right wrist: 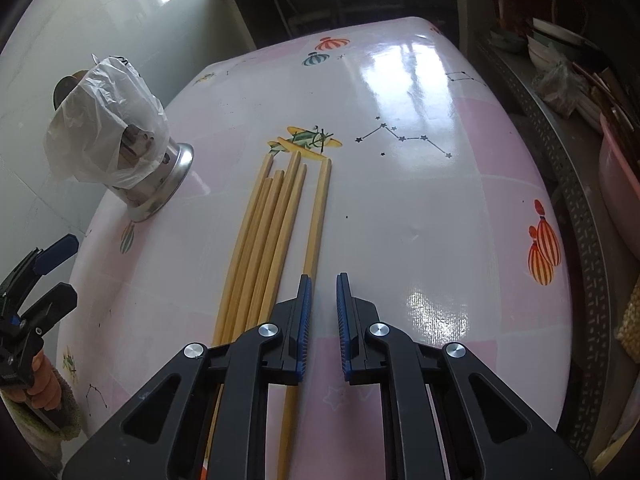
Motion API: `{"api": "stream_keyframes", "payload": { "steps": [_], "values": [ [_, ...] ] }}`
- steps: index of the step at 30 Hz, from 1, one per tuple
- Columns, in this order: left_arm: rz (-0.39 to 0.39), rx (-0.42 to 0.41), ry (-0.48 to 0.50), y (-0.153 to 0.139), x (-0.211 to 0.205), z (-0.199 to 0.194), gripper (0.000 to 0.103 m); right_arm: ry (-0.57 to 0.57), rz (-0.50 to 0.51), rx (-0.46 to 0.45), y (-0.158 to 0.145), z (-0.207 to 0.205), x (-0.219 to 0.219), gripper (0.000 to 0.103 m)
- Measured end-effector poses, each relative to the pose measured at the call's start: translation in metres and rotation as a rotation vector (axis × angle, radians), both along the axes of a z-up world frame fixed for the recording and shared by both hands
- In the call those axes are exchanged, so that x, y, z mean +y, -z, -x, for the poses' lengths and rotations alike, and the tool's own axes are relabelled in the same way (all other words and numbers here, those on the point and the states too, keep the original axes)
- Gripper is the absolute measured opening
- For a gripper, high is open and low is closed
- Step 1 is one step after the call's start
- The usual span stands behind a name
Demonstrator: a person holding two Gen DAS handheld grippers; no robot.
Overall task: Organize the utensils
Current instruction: 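Move both tools down to the wooden chopsticks lying on the table, then grasp one wooden chopstick with the left tool while the right tool grasps another chopstick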
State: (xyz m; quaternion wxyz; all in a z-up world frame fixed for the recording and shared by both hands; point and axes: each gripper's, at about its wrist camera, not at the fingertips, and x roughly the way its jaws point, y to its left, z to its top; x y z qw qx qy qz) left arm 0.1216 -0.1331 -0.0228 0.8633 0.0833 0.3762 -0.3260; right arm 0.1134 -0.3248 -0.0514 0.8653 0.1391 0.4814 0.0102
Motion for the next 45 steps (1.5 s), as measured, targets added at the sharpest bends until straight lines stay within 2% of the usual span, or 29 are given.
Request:
{"api": "stream_keyframes", "payload": {
  "steps": [4,6,10,12,15,22,32,33,41,45],
  "values": [
    [-0.009,0.017,0.049,0.004,-0.025,-0.002,0.063,-0.021,0.009,0.002,0.001,-0.001,0.001,0.012],
    [-0.023,0.032,0.073,0.008,-0.038,-0.003,0.053,-0.028,0.029,0.001,0.002,-0.002,0.003,0.012],
    [-0.041,0.059,0.114,0.016,-0.06,-0.004,0.039,-0.008,0.093,-0.003,0.001,0.0,0.005,0.01],
    [-0.044,0.078,0.126,0.022,-0.068,-0.006,0.031,0.009,0.086,0.001,0.001,0.002,0.001,0.008],
    [-0.055,0.097,0.134,0.032,-0.082,-0.011,0.025,0.029,0.074,0.002,0.002,0.005,-0.002,0.007],
    [-0.105,0.109,0.123,0.053,-0.101,-0.019,0.018,0.051,0.038,0.005,0.006,0.007,-0.006,0.005],
    [-0.108,0.105,0.091,0.055,-0.107,-0.023,0.018,0.054,0.017,-0.002,0.005,0.009,-0.01,0.005],
    [-0.12,0.105,0.082,0.056,-0.108,-0.024,0.015,0.054,0.012,-0.001,0.005,0.009,-0.01,0.005],
    [-0.152,0.113,0.014,0.056,-0.087,-0.028,0.007,0.044,-0.008,0.014,0.005,0.009,-0.003,0.005],
    [-0.166,0.144,-0.032,0.054,-0.068,-0.027,0.006,0.035,-0.021,0.032,0.004,0.013,0.003,0.005]
  ]
}}
